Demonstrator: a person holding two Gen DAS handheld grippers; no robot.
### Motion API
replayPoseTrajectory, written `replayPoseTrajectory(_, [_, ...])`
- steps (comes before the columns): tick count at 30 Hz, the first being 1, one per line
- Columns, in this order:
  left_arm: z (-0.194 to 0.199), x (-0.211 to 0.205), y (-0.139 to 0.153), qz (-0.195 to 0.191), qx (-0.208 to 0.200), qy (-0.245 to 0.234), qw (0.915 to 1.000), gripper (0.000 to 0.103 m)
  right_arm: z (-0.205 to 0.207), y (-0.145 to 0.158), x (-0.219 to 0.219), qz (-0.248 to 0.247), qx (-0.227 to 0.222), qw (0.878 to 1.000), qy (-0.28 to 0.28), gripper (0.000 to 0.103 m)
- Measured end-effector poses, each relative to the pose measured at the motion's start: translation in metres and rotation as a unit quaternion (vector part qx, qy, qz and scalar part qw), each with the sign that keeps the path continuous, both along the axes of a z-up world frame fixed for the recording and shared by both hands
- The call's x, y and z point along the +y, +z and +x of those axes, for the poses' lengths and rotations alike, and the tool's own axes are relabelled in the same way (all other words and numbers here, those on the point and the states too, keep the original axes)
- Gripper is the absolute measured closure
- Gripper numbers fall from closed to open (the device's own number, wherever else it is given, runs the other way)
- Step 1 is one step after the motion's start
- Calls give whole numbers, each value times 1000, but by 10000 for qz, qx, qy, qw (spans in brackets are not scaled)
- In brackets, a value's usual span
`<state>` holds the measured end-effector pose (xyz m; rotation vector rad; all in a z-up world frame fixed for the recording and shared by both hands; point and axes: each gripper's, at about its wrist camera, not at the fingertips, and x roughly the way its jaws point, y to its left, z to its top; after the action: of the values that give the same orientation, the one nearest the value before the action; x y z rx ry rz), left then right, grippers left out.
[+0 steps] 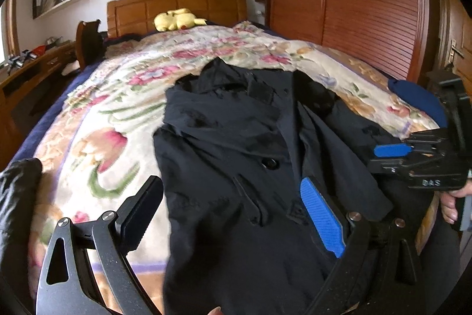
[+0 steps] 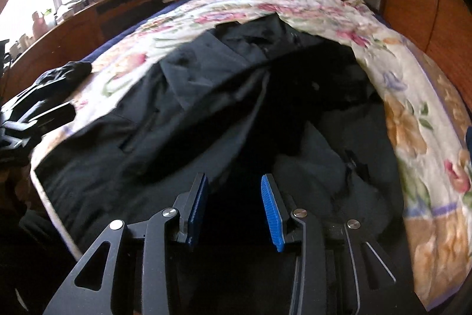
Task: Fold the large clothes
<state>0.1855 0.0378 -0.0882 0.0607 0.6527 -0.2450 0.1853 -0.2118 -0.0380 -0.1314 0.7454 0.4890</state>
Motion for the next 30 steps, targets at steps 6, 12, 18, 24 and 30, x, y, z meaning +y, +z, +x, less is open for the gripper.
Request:
replayPoseTrajectory(6, [5, -21, -18, -186, 435, -379, 9982, 8, 5, -9, -14, 89, -13, 9998, -167, 64])
replayPoseTrajectory(12, [3, -46, -33, -289, 719, -657, 9948, 8, 5, -9, -35, -7, -260, 9989, -401, 64])
replayPoseTrajectory(18, [5, -59, -43, -386, 966, -809, 9913, 33, 26, -24, -52, -275, -461, 9958, -748, 64])
replayPoseTrajectory(24, [1, -61, -49, -314, 1109, -764, 9904, 48, 37, -58, -54, -11, -192, 9970, -755, 64])
replayPoseTrajectory(30, [-7, -56, -53, -399, 1178, -712, 9897, 55, 25, -66, -54, 191, -445, 9959, -765, 64])
